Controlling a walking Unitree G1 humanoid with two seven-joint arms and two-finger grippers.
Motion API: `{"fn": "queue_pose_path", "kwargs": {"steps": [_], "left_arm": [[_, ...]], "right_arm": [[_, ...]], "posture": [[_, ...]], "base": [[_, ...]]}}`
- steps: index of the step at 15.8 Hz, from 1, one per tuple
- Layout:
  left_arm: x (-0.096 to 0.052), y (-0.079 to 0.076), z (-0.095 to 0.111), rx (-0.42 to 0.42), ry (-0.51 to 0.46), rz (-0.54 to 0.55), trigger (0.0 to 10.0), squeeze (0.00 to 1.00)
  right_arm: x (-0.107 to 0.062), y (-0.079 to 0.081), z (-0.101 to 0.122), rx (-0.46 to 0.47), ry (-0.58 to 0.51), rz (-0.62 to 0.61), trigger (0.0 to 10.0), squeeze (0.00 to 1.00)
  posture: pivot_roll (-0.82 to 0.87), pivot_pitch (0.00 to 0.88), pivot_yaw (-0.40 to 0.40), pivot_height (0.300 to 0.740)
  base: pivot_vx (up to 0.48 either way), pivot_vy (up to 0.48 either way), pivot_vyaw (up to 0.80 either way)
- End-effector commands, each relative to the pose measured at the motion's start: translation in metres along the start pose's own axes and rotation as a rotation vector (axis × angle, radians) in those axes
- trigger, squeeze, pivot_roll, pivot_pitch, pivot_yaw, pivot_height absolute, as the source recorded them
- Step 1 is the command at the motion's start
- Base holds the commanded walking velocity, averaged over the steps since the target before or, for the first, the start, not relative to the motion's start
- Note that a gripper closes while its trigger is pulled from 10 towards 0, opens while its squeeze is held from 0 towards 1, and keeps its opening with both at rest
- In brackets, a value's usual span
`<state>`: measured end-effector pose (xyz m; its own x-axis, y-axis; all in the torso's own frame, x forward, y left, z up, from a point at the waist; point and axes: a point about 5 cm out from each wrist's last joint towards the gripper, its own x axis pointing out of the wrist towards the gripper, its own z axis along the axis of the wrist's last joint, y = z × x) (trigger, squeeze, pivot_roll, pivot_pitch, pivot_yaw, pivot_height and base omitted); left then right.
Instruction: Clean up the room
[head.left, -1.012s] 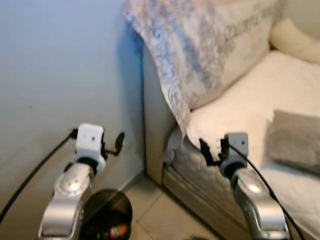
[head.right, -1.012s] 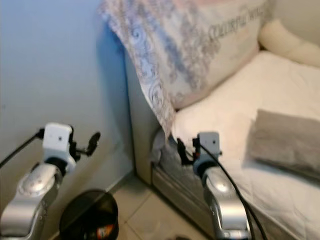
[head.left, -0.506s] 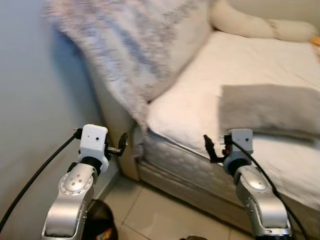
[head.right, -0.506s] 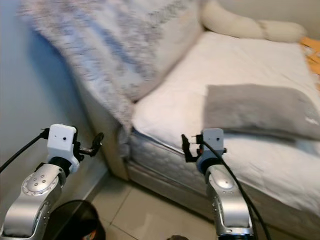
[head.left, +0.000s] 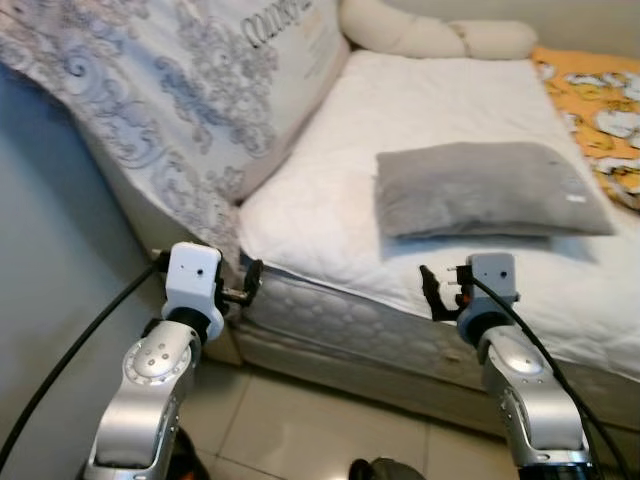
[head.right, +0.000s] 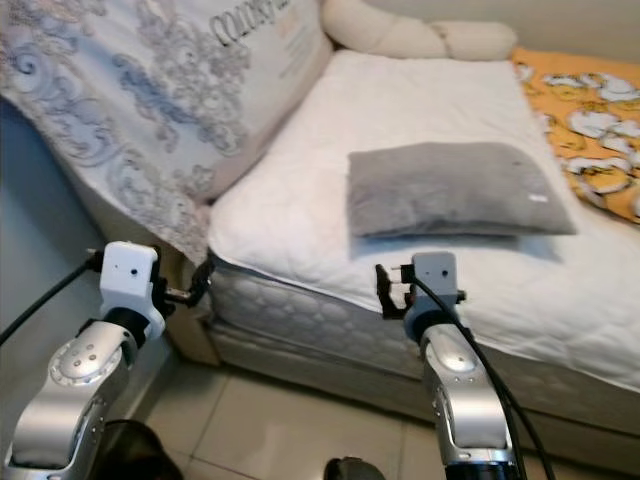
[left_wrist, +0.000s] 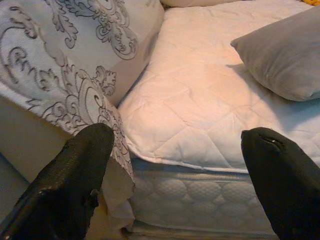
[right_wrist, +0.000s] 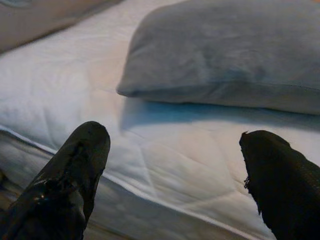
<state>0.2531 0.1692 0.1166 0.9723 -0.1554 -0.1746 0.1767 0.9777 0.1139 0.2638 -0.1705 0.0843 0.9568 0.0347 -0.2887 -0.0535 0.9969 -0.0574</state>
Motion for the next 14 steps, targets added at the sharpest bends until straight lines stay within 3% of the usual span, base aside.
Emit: {"fn": "queue_pose_path", "kwargs": {"steps": [1,4,8,14], "left_arm": [[0.0010,0.0050,0.0001,0.009,0.003,0.013,10.0,0.00],[0.0021,0.0033,-0.0001,0.006,-0.001,0.009,10.0,0.00],[0.0065,0.0054,0.0029,0.011,-0.008,0.016,10.0,0.00],[0.0090,0.0087,0.0047,0.015,-0.018,0.021,10.0,0.00]], "right_arm": [[0.0023,0.0067,0.0065,-0.012,-0.031,0.019,10.0,0.00],[0.0048,0.0030,0.0070,0.004,-0.028,-0.015,10.0,0.00],[0.0081,0.0040,0.0093,-0.010,-0.031,-0.010,10.0,0.00],[0.0114,0.0067,0.0098,-0.019,-0.033,-0.001,10.0,0.00]], "posture": [[0.00,0.000,0.025,0.740],[0.00,0.000,0.024,0.740],[-0.01,0.000,0.026,0.740],[-0.01,0.000,0.025,0.740]], "base": [[0.244,0.000,0.00],[0.266,0.000,0.00],[0.281,0.000,-0.56],[0.313,0.000,-0.08]]}}
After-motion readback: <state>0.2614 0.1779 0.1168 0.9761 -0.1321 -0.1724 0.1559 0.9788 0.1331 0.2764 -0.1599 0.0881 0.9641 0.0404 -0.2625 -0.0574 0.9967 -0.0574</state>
